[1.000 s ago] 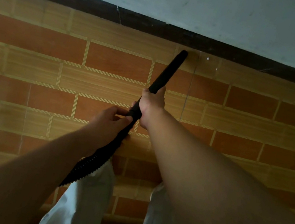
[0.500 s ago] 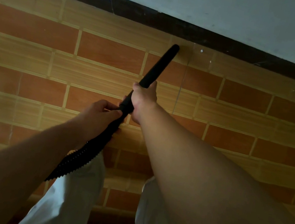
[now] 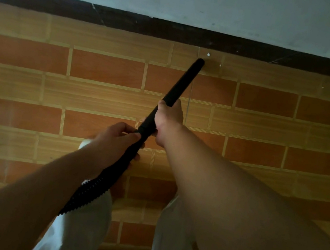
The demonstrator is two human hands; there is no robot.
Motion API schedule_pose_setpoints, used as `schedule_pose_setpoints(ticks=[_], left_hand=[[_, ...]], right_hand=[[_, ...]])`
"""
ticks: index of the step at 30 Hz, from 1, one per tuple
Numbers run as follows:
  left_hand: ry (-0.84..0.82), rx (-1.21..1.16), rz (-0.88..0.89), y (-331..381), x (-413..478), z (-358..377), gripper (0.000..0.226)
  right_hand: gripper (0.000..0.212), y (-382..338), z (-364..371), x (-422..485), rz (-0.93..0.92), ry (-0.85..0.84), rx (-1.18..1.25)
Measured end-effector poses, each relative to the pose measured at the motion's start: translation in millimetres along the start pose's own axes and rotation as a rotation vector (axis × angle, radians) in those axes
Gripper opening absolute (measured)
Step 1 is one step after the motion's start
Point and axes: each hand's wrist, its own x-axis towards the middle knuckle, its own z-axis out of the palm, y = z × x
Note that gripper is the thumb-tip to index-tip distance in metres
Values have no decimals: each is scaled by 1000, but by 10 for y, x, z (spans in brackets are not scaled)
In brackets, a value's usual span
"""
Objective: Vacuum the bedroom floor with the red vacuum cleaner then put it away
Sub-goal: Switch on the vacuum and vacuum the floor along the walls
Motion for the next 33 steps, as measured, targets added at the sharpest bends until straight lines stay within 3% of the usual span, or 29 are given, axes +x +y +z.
schedule_pose_setpoints(ticks=[33], left_hand=[[74,-78,-20,335,11,609,17]], right_hand=[[61,-457,-571,-23,11,-118,-126]])
